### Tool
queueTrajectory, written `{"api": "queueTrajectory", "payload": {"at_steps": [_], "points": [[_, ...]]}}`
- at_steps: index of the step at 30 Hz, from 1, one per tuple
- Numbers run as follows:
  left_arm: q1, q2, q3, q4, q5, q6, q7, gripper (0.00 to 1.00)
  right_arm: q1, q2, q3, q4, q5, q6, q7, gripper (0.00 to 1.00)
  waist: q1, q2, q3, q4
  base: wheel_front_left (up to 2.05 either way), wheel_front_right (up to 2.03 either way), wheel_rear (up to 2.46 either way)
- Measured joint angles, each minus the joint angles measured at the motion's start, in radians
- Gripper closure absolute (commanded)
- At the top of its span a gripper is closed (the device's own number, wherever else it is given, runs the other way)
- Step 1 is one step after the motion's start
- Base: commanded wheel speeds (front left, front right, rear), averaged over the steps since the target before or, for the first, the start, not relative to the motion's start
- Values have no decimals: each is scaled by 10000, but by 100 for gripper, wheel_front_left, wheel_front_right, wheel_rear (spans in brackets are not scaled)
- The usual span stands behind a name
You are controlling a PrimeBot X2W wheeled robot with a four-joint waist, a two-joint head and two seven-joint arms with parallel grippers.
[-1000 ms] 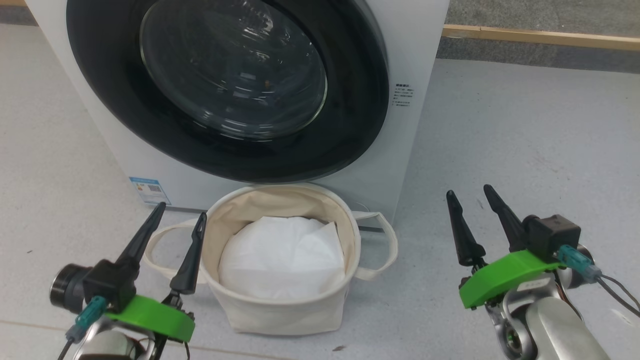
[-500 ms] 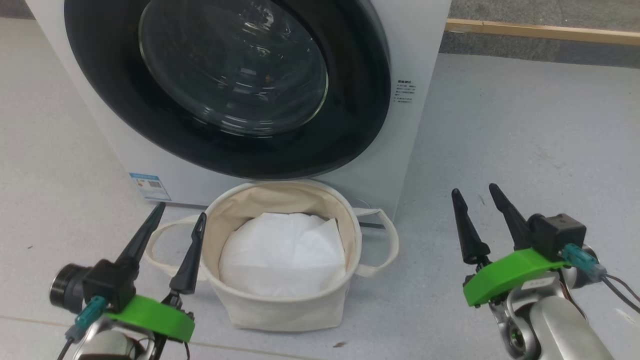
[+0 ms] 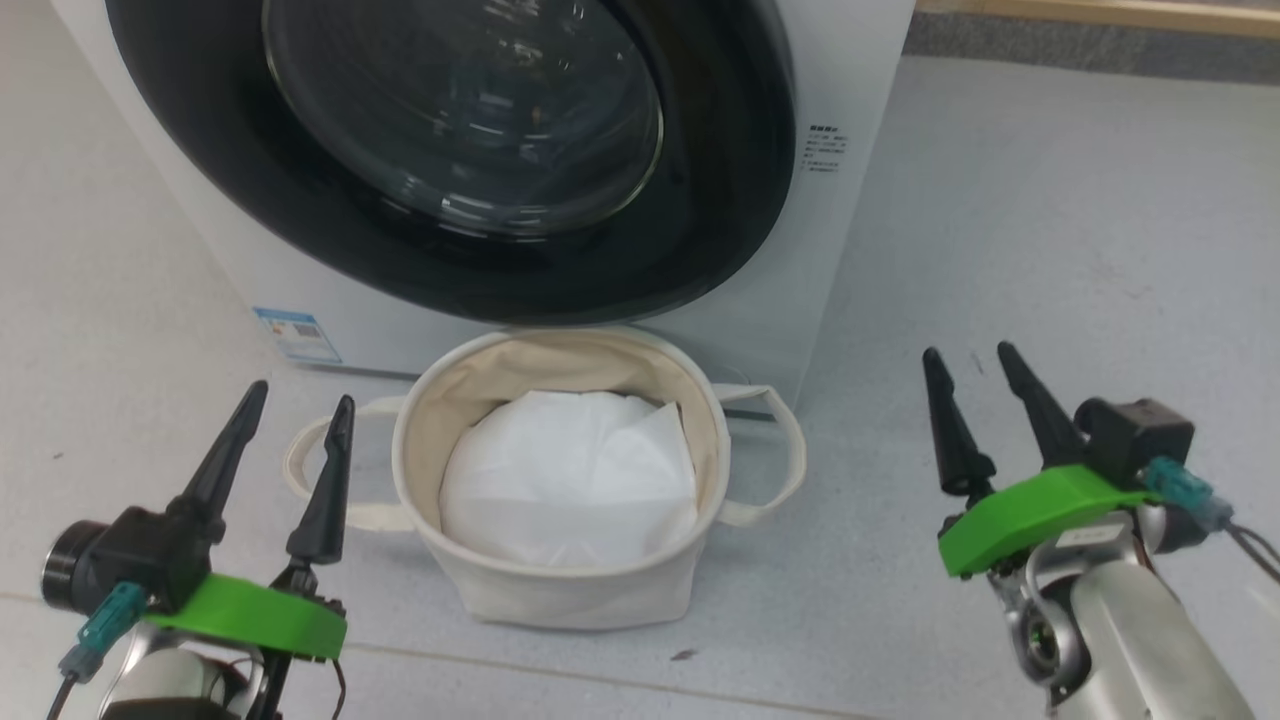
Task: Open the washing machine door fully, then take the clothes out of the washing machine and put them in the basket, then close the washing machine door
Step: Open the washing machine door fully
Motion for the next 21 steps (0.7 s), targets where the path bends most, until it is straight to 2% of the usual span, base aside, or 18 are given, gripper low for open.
{"api": "queueTrajectory", "payload": {"at_steps": [3,4,6,7,9,10,18,21], "points": [[-2,-4,-81,-140,-2,0,0,0,-240,6,-188,165,86,0,-100,1,0,0,233,74,0,0,0],[-7,-6,-123,-174,-2,0,0,0,-305,8,-222,205,144,0,-117,16,0,0,312,101,0,0,0],[-15,-6,-217,-215,-52,0,0,0,-465,31,-244,311,176,0,-194,75,0,0,474,152,0,0,0],[-23,-6,-253,-236,-111,0,0,0,-549,44,-257,326,244,0,-215,87,0,0,553,174,0,0,0],[-78,-4,-268,-268,-182,0,0,0,-759,77,-267,405,364,0,-242,97,0,0,714,211,0,0,0],[-133,2,-268,-291,-182,0,0,0,-864,104,-268,426,437,0,-305,100,0,0,793,226,0,0,0],[-442,54,-290,-539,-458,0,0,0,-1729,213,-556,602,1053,0,-510,100,0,0,1488,304,0,0,0],[-482,69,-313,-539,-495,0,0,0,-2060,291,-694,660,1693,0,-514,100,0,0,1760,337,0,0,0]]}}
